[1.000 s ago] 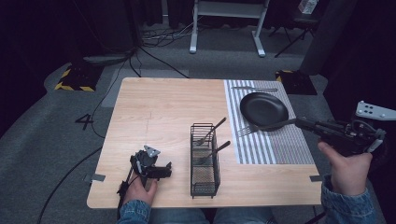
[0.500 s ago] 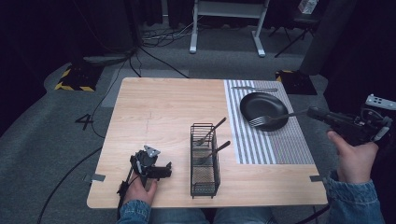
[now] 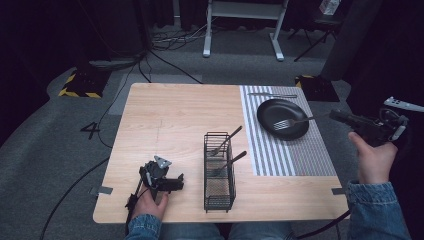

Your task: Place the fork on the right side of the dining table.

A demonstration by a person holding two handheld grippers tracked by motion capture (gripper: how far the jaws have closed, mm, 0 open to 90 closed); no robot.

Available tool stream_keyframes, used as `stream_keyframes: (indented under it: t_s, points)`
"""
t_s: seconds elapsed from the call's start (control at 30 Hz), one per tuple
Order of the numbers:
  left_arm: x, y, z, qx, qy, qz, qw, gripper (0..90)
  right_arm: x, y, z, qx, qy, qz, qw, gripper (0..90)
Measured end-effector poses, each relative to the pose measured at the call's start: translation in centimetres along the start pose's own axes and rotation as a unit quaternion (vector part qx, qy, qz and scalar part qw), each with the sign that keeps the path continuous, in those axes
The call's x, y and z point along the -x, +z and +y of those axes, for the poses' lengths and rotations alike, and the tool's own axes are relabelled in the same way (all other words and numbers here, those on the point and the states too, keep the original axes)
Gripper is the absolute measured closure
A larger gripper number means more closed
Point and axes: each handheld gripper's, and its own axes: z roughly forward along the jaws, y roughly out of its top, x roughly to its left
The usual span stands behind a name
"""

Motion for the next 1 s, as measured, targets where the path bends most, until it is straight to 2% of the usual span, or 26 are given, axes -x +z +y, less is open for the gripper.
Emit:
stream_keyframes:
  t_s: [0.37, 1.0]
  points:
    - [0.0, 0.0, 0.0, 0.0, 0.0, 0.0, 1.0, 0.4, 1.9, 2.4, -1.2, -0.025, 0.017, -0.015, 0.9994, 86.9]
    - [0.0, 0.0, 0.0, 0.0, 0.0, -0.001, 1.0, 0.4, 3.8, 6.1, -3.7, -0.074, 0.038, -0.04, 0.9957, 86.9]
